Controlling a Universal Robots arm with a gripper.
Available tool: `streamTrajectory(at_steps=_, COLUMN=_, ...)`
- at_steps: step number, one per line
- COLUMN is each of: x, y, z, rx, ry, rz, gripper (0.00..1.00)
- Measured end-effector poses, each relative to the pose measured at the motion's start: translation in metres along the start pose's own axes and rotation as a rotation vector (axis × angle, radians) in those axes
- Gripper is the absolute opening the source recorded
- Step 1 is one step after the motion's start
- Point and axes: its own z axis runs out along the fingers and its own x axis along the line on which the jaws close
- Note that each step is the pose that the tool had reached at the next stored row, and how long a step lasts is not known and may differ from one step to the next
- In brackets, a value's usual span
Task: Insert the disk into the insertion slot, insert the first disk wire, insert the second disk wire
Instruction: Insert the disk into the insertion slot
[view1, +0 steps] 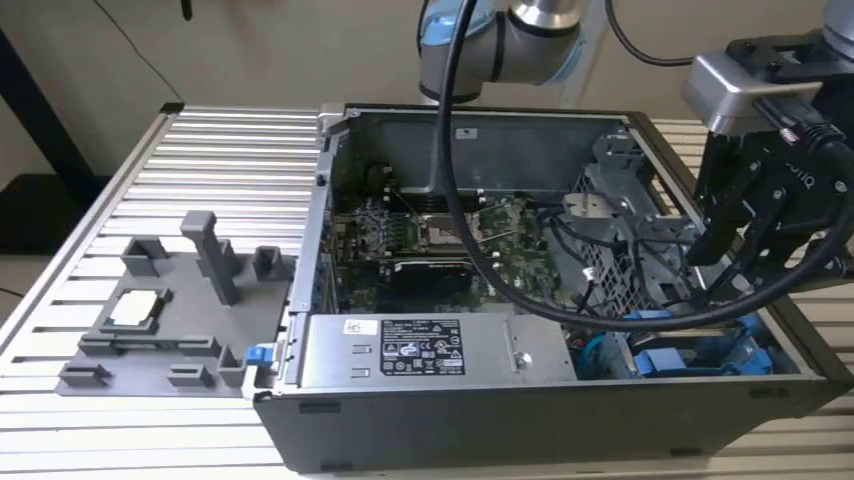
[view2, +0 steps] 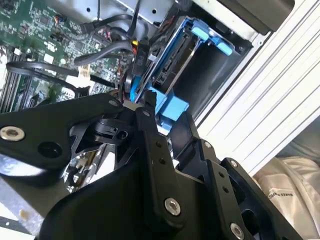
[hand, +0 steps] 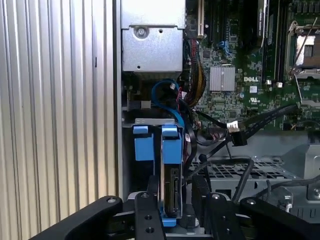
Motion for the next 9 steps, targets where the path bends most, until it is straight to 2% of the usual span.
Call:
streamTrajectory(at_steps=2, x=-0.0001, y=0.0002, z=0.0, rx=0.0266, ry=-0.0201, rz=0.0, gripper=0.4)
streamTrajectory(at_steps=5, x=-0.0003, y=0.0007, z=0.0, rx=0.0589, ry=-0.0569, rz=0.001, gripper=0.4)
streamTrajectory(at_steps=7, x=-0.0006, y=0.0009, z=-0.0001, rx=0.0749, ry=-0.0806, rz=0.001, gripper=0.4)
streamTrajectory(at_steps=9, x=-0.0015, y=0.0009, z=0.0001, rx=0.0826, ry=-0.1049, rz=0.002, gripper=0.4)
